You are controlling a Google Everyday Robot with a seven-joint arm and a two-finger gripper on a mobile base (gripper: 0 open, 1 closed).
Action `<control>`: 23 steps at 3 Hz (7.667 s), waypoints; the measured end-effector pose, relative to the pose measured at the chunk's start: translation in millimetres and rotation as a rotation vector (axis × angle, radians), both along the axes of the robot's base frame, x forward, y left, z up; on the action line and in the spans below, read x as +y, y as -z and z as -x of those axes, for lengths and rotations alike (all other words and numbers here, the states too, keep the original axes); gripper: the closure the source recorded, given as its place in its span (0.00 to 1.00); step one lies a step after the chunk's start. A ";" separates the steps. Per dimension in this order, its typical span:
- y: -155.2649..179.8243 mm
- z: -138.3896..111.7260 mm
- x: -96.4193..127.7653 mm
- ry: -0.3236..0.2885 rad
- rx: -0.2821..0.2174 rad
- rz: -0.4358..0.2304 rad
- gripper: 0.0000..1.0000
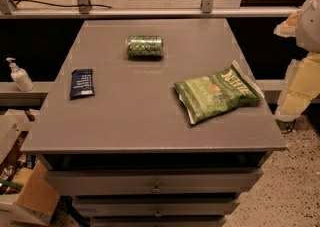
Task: Place green can upright
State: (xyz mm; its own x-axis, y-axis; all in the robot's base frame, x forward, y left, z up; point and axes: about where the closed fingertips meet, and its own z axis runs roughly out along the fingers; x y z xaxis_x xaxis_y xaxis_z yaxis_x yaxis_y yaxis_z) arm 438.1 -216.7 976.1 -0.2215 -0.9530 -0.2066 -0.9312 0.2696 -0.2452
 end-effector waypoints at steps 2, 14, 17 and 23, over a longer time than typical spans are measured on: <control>2.1 -7.5 5.8 -0.012 -0.020 -0.011 0.00; 117.2 -297.5 270.2 -0.205 -0.066 -0.047 0.00; 148.0 -309.0 278.4 -0.209 -0.018 0.016 0.64; 42.3 -289.5 281.8 -0.204 0.065 -0.795 1.00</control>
Offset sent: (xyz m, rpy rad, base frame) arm 0.0205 0.0146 -0.0115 0.0303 -0.0326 0.0339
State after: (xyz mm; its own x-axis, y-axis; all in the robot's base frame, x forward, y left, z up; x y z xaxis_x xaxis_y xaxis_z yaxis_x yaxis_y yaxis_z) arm 727.6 65.2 933.8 -0.0945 -0.5507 -0.8294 -0.9866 0.1634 0.0039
